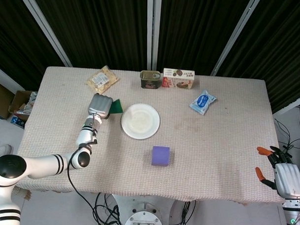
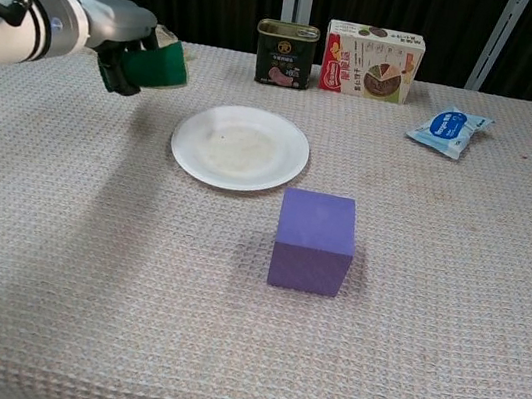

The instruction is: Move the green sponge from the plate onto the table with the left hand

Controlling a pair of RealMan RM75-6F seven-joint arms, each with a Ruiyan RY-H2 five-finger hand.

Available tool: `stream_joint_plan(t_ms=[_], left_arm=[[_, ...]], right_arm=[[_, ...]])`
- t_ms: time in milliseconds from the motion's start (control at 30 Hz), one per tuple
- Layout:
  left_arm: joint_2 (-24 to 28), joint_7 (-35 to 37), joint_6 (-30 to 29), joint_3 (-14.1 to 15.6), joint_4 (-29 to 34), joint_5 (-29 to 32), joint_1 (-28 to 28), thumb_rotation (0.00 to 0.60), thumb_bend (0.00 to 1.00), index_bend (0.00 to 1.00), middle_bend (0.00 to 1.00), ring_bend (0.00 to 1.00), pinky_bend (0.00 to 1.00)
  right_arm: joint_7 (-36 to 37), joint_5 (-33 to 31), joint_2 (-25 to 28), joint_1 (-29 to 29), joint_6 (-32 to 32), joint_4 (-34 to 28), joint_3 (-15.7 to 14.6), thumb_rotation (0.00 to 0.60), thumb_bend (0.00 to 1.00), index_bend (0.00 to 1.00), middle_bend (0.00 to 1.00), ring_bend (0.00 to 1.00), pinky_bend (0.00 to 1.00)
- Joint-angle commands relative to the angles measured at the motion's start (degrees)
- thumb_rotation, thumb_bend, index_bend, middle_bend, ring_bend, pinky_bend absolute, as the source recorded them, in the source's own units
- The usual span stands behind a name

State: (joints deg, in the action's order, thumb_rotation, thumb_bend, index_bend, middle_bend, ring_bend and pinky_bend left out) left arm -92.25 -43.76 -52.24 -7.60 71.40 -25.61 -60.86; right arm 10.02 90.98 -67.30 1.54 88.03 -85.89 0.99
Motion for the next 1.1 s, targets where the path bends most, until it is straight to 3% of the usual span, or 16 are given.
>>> stream_joint_plan(t_ms=[33,100,200,333,567,767,900,1100], left_arm=[[-0.4,1.4,2.8,0.8,-2.0,0.0,1.5,0.600,0.33,0.46,0.53,0.42,0.28],[-0.6,0.6,3.6,1.7,-2.5,0.1,1.6,0.600,0.31,0.37,0.45,0.34,0.24],[-0.2,0.3,4.5,1.6,-1.7,1.7,1.7,0.600,0.23,0.14,0.21,0.18,0.18],[2.2,3.8,-0.7,0.7,2.8,-2.9,4.1,0.600,0.16,0.05,0.07,0.11,0.15],[13.5,17.5,-13.0,0.8,14.7,-17.8,14.3,0.600,0.14,0.04,0.06,0.10,0.15],[22.7,31.1,-22.5,5.3,17.3,-31.5,25.8,0.600,0.13,0.12,0.13,0.12,0.15],[23.7,38.9,-31.5,8.4,15.6,-39.9,33.9,0.600,0.13,0.15,0.14,0.13,0.15],[22.1,39.9,-40.8,12.5,14.1,-48.1,42.3,0.600,0.13,0.16,0.14,0.13,0.15]], right_arm=[[-0.2,0.1,0.0,0.0,0.0,-0.2,0.0,0.600,0.26,0.25,0.31,0.16,0.25],[-0.4,0.2,0.2,0.1,0.0,-0.5,0.0,0.600,0.26,0.25,0.31,0.16,0.25],[-0.7,0.4,0.4,0.2,0.2,-0.9,0.0,0.600,0.26,0.25,0.31,0.16,0.25],[-1.0,0.4,0.9,0.1,0.4,-1.5,0.1,0.600,0.26,0.25,0.31,0.16,0.25],[-0.1,-0.1,1.5,0.0,0.4,-1.4,0.2,0.600,0.26,0.25,0.31,0.16,0.25],[1.3,-0.7,1.8,0.2,-0.2,-0.5,0.4,0.600,0.26,0.25,0.31,0.16,0.25],[1.5,-0.9,1.5,0.5,-0.4,-0.4,0.7,0.600,0.26,0.25,0.31,0.16,0.24],[0.6,-0.1,0.9,1.6,-1.5,-1.0,0.7,0.600,0.26,0.25,0.31,0.16,0.24]])
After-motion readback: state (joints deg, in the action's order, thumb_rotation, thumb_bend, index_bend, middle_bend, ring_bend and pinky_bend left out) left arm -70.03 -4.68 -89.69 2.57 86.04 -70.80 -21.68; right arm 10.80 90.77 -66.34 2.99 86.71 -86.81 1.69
